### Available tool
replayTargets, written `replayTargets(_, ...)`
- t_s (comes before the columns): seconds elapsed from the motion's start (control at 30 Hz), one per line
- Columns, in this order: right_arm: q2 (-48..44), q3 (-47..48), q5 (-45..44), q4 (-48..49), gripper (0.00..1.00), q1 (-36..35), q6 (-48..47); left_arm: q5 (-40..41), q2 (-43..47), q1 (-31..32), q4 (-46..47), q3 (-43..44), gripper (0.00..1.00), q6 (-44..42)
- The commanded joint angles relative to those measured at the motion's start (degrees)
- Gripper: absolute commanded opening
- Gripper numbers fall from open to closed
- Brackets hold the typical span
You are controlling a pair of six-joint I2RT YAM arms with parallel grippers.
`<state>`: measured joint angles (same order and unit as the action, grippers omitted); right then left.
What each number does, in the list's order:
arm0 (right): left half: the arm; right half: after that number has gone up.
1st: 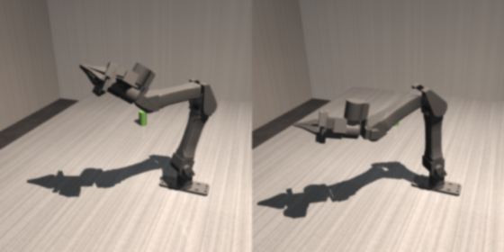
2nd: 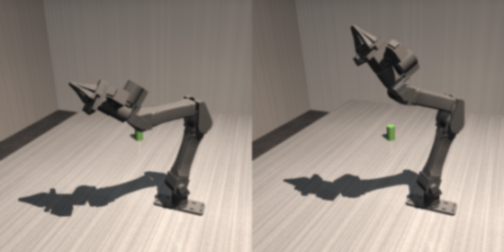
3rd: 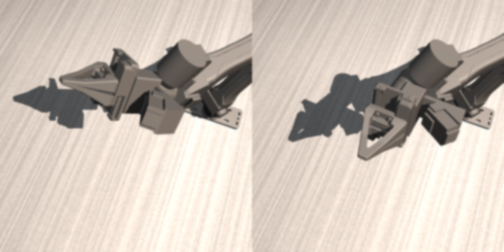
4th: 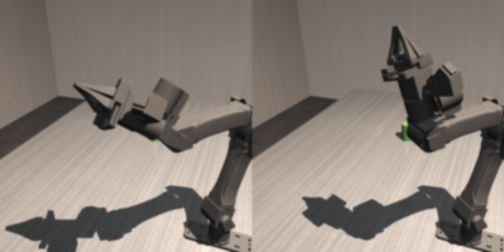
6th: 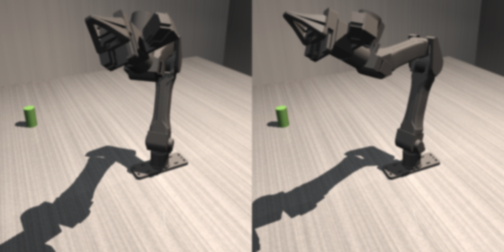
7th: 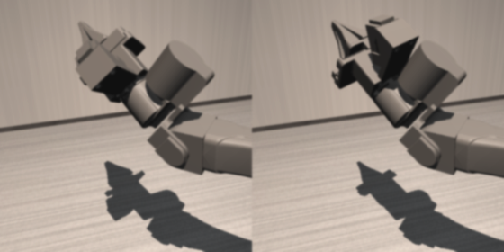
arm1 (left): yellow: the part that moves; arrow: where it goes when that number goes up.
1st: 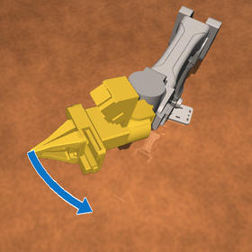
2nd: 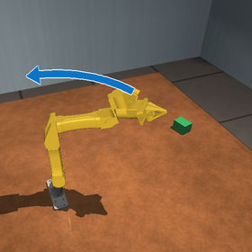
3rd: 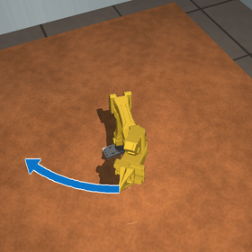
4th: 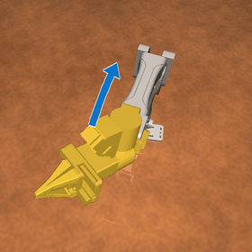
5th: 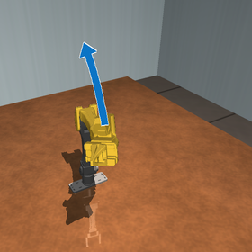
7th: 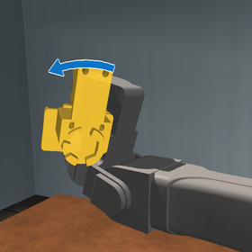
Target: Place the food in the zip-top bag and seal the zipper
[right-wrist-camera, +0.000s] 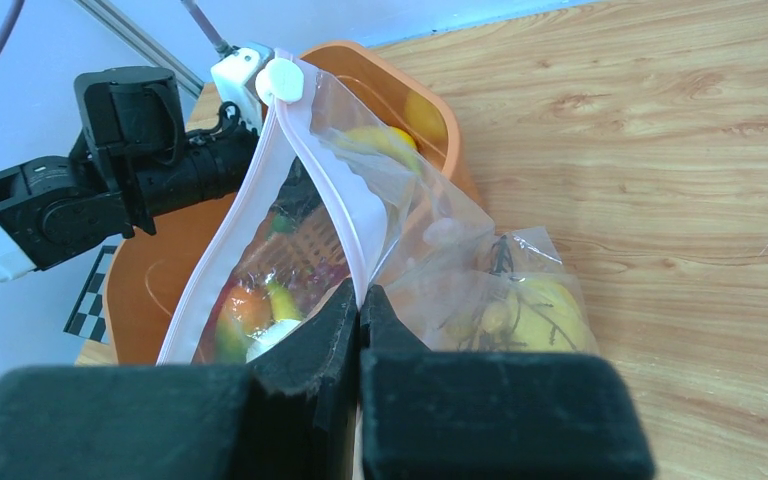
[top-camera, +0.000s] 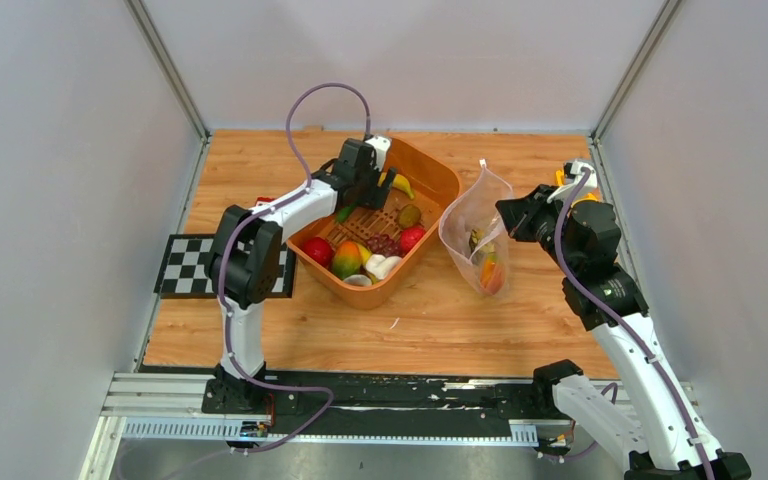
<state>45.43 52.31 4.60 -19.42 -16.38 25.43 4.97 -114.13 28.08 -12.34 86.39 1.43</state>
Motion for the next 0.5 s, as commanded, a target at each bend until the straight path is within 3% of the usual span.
replayTargets(0.0, -0.6, 0.1, 0.6, 1.9, 0.0, 0.0, 0.1, 1.5, -2.0, -0.3, 2.5, 1.2, 0.88, 1.6)
replayTargets(0.47, 0.4, 0.5, 1.1, 2.2, 0.0, -0.1, 0.1, -7.0, -3.2, 2.0, 3.7, 1.5, 0.78, 2.7)
